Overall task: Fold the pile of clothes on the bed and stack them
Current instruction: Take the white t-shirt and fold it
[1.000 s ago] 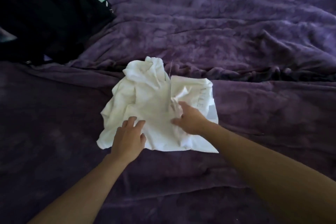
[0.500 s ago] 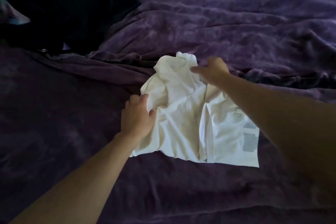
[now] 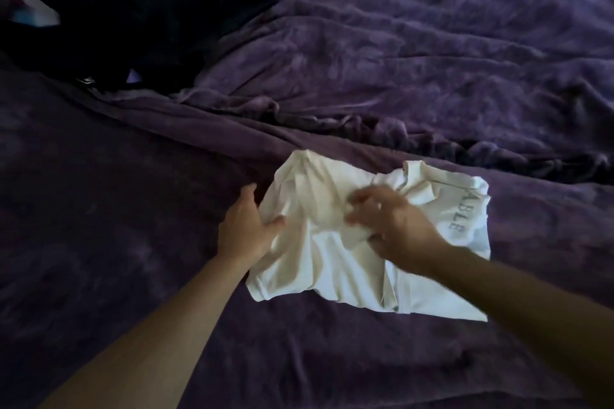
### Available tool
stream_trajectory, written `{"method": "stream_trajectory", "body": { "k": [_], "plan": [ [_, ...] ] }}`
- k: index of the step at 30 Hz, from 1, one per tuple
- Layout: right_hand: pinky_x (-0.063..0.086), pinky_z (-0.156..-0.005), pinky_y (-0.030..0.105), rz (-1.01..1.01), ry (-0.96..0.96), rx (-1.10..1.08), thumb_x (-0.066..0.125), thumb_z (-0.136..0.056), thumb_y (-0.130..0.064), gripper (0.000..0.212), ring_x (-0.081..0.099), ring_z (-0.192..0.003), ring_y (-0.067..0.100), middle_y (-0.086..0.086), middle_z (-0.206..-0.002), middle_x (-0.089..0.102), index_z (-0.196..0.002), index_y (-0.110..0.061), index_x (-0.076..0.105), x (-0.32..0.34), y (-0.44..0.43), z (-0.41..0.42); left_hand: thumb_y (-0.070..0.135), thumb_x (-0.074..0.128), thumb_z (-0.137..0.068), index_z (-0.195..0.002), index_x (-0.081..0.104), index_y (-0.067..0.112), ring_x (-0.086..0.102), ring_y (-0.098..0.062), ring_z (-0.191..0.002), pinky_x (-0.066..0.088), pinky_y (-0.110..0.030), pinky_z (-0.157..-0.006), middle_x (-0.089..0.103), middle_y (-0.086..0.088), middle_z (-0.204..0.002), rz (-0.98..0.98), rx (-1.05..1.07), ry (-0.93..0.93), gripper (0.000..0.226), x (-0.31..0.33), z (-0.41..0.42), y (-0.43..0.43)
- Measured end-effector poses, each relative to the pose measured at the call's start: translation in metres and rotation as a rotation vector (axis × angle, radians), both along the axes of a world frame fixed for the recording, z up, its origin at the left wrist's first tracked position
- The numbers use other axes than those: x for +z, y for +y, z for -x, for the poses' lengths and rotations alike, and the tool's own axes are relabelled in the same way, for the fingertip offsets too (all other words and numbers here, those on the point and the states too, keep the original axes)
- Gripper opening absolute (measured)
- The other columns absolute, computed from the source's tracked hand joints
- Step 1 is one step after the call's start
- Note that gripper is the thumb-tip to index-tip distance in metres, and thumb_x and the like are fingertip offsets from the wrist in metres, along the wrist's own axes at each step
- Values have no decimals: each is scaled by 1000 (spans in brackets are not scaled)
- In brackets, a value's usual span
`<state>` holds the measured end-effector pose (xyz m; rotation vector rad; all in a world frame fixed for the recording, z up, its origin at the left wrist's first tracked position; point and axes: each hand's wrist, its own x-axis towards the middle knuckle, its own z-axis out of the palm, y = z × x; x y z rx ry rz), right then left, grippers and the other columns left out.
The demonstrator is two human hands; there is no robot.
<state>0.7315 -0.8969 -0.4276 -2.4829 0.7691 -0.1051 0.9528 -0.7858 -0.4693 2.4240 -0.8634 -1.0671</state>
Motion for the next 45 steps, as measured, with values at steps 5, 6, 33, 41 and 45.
{"method": "stream_trajectory", "body": {
  "k": [5, 6, 33, 41, 45],
  "plan": [
    [15, -117, 34, -87, 395, 116, 58, -88, -24, 53, 15, -148, 15, -2, -158, 22, -139, -27, 47, -28, 34, 28, 25, 75, -69, -75, 61, 3, 67, -23, -70, 57, -40, -66, 69, -4, -74, -70, 87, 129, 27, 13, 0, 2],
    [27, -112, 34, -100, 255, 22, 62, -85, -20, 46, 35, -141, 18, 0, -150, 40, -131, -23, 57, -26, 33, 28, 21, 73, -69, -68, 55, 1, 62, -22, -62, 53, -37, -58, 65, -4, -66, -27, 93, 137, 26, 17, 3, 1],
    [48, -89, 41, 58, 58, -676, 65, -87, -27, 46, 44, -131, 26, 4, -145, 46, -132, -24, 56, -23, 25, 222, 20, 58, -89, -122, 62, 17, 42, -37, -127, 40, -48, -93, 44, -17, -140, 421, -561, -553, 34, 27, 229, -86],
    [22, -110, 58, -221, 390, -494, 31, -94, -57, 62, -7, -147, 25, -6, -160, -16, -149, -40, 6, -87, 12, 181, 48, 41, -95, -142, 33, 43, 3, -31, -145, 22, -55, -111, 4, -4, -159, -11, -757, -472, 48, -24, 197, -119],
    [36, -98, 51, -289, 110, -848, 43, -88, -60, 64, 24, -139, 26, -2, -160, 3, -143, -43, 16, -83, 16, 183, 35, 55, -92, -144, 36, 25, 31, -37, -132, 33, -44, -104, 29, -18, -149, 304, -224, -415, 57, -17, 209, -97]
  ]
}}
